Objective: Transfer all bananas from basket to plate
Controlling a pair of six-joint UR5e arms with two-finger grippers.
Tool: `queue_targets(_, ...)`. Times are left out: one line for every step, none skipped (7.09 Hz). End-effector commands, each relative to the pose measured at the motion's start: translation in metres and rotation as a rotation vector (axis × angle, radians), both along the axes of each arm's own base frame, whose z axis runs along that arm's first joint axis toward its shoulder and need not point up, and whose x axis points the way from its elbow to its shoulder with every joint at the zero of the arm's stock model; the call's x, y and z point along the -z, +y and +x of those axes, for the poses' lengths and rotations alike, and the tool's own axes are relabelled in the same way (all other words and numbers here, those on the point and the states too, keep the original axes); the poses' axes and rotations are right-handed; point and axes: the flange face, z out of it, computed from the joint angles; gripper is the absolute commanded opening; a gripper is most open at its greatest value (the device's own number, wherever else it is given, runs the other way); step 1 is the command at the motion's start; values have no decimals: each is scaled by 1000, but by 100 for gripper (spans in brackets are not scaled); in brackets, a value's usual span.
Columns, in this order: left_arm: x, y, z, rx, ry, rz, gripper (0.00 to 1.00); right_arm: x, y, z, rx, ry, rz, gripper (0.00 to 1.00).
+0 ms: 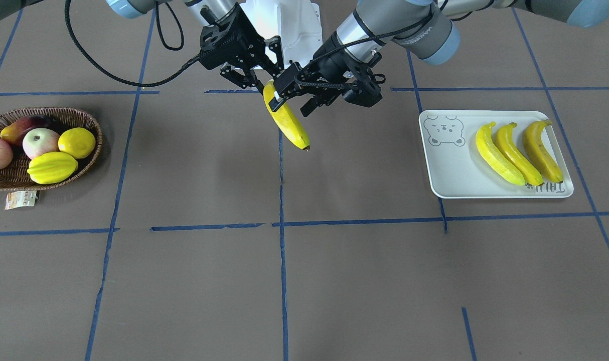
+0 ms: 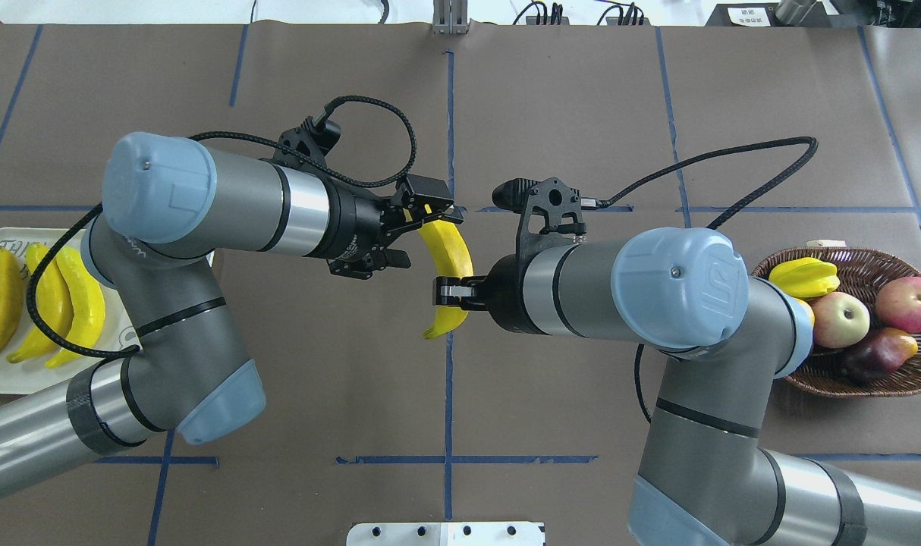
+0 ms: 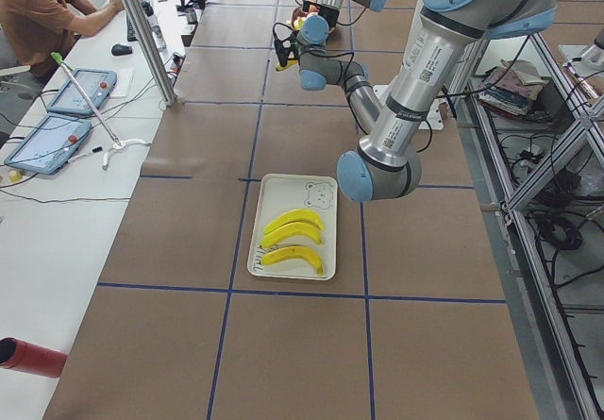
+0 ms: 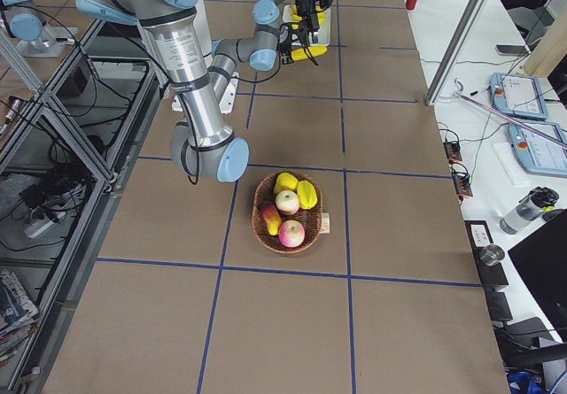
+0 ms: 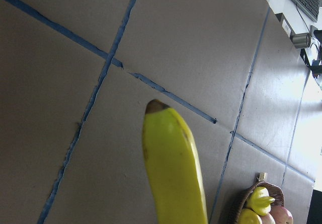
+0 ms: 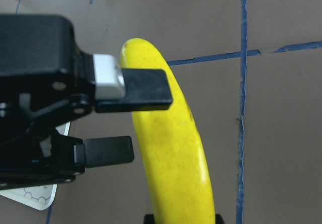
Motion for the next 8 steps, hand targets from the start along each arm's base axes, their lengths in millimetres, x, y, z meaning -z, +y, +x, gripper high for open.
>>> queue_targets(0, 3, 8, 4, -3, -6, 99, 0, 3, -3, 5, 1, 0, 1)
queue_targets(0, 4, 10, 3, -3, -6, 93, -1, 5, -4, 8, 2, 0, 1)
queue_targets(0, 3, 9, 4, -3, -6, 70, 0, 5, -4, 10, 1, 2, 1)
queue_targets(-3, 3, 10, 3, -8, -9, 35, 1, 7, -4, 13, -2, 3, 2)
queue_targets(-5, 2, 11, 3, -14, -9, 10, 1, 7, -3, 13, -3, 3, 4)
queue_targets(-6, 2, 10, 2, -17, -4, 0, 2, 8, -3, 16, -5, 2, 44)
queue_targets(-5, 1, 9, 4, -16, -4, 0, 3, 8, -2, 16, -8, 3, 99)
queue_targets(-6, 1, 9, 4, -17, -4, 0, 4, 9, 0, 16, -11, 4, 100)
